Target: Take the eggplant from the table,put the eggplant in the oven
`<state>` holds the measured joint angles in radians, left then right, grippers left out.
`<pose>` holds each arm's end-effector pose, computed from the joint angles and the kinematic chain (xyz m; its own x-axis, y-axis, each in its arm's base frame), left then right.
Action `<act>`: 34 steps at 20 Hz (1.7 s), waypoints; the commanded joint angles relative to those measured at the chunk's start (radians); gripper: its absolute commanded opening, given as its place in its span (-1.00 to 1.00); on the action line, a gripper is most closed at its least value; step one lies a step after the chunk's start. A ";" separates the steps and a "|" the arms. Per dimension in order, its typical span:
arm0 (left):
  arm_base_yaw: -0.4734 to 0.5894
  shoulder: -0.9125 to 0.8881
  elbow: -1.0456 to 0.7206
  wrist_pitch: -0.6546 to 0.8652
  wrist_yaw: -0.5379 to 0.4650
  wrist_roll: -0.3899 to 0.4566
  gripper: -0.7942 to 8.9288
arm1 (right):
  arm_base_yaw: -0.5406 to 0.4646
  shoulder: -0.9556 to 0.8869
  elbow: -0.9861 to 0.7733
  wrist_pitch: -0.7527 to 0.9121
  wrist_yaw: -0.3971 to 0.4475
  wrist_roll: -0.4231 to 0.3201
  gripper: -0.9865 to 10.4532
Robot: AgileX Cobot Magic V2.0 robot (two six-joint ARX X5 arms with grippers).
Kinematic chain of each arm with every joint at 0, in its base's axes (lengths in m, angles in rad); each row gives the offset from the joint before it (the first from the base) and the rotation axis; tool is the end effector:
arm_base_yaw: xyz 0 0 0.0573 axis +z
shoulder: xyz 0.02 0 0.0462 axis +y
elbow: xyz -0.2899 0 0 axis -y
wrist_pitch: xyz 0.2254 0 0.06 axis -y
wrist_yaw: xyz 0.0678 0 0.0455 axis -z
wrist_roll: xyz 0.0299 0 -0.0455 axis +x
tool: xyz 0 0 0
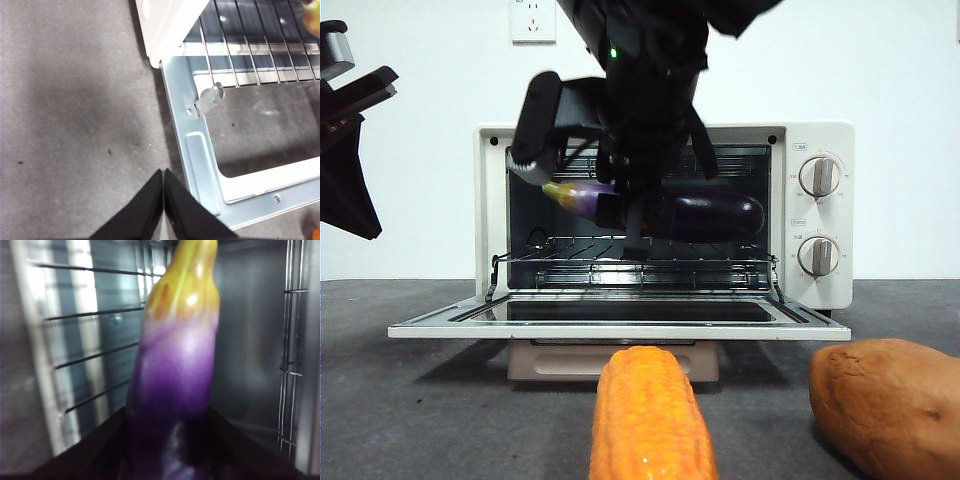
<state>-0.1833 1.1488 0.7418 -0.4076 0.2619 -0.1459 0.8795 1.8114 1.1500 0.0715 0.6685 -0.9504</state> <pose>0.1936 -0.0438 0.2635 0.6045 -0.3754 -0.7026 0.2430 0.9269 -0.2861 0.2563 0.2807 0.2432 0.8933 0.1073 -0.4365 -0.4491 0.1728 -0.8766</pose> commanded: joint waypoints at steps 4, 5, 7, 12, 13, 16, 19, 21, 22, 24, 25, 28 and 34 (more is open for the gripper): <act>0.000 0.005 0.004 0.011 0.036 -0.005 -0.82 | -0.003 0.026 0.010 0.056 0.020 0.002 -0.22; 0.000 0.005 0.004 0.011 0.037 -0.005 -0.82 | -0.003 0.026 0.010 0.056 0.020 0.010 -0.22; 0.000 0.005 0.004 0.008 0.038 -0.005 -0.82 | -0.003 0.026 0.010 0.056 0.021 0.033 -0.22; 0.000 0.005 0.004 0.005 0.038 -0.005 -0.82 | 0.002 0.026 0.010 0.056 0.021 0.078 -0.22; 0.000 0.005 0.004 0.005 0.038 -0.005 -0.82 | 0.002 0.026 0.010 0.056 0.021 0.079 -0.22; 0.000 0.005 0.004 0.005 0.038 -0.005 -0.82 | 0.002 0.026 0.010 0.056 0.021 0.079 -0.22; 0.000 0.005 0.004 0.008 0.038 -0.005 -0.82 | 0.002 0.026 0.010 0.056 0.021 0.079 -0.22; 0.000 0.005 0.004 0.012 0.038 -0.005 -0.82 | 0.002 0.026 0.010 0.056 0.021 0.079 -0.22; 0.000 0.005 0.004 0.011 0.038 -0.005 -0.82 | 0.002 0.026 0.010 0.056 0.023 0.079 -0.22; 0.000 0.005 0.004 0.011 0.038 -0.005 -0.82 | 0.002 0.026 0.010 0.056 0.043 0.079 -0.22; 0.000 0.005 0.004 0.011 0.038 -0.005 -0.82 | 0.002 0.026 0.010 0.055 0.047 0.079 -0.22; 0.000 0.005 0.004 0.011 0.038 -0.005 -0.82 | 0.002 0.026 0.010 0.056 0.047 0.079 -0.22; 0.000 0.005 0.004 0.012 0.038 -0.005 -0.82 | 0.016 0.019 0.010 0.095 0.060 0.086 -0.22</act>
<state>-0.1833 1.1488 0.7418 -0.4076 0.2943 -0.1486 0.8810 1.8133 1.1500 0.1547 0.7246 -0.8837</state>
